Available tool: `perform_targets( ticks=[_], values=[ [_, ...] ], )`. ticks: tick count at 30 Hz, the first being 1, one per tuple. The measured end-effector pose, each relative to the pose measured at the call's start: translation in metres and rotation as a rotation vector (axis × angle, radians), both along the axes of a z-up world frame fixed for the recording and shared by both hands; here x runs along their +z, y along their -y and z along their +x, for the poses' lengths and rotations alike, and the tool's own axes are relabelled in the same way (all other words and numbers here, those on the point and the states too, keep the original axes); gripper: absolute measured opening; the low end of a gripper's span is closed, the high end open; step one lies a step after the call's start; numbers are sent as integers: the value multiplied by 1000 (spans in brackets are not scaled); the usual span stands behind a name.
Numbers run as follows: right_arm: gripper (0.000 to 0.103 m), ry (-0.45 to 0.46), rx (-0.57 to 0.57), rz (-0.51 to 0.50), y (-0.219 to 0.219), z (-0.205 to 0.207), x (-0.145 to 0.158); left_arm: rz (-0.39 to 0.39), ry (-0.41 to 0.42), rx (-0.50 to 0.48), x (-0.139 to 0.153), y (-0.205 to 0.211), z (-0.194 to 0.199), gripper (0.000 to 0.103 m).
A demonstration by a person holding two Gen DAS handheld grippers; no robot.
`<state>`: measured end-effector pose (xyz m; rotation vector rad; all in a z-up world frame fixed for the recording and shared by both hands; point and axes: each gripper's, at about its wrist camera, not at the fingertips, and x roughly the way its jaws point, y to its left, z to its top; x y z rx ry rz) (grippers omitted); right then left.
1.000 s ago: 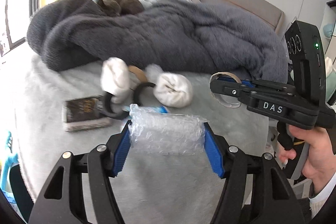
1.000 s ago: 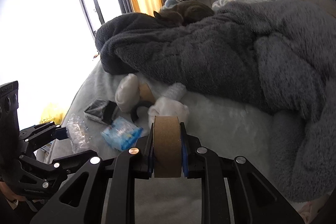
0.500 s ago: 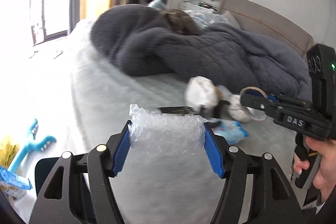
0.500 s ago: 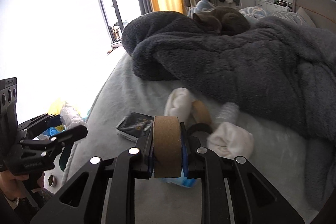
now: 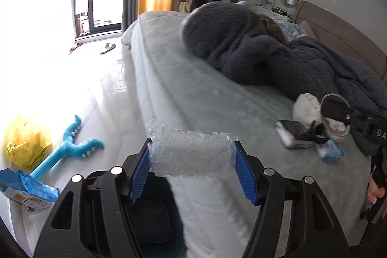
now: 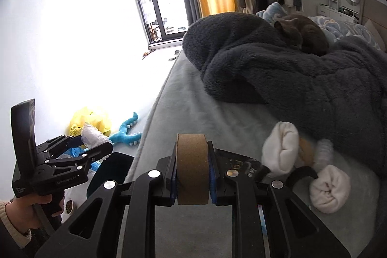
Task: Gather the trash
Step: 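Carry tape and bubble wrap to the teal bin and release both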
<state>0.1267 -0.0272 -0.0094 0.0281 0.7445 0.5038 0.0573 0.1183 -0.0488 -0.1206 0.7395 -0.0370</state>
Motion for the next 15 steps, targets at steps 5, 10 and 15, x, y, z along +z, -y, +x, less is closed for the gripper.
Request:
perform_targets(
  ticks=[5,10,15],
  values=[
    [20,1,34,13,-33,5,0,16,-47,58,-16,-38,-1,67],
    [20,-8,73,27,-66,6,-2,-2,-116,89,-38,-69,-4,67],
    [20,-23,117,35,-99,6,-6,14,-190,92,-60,-88,-10,67]
  ],
)
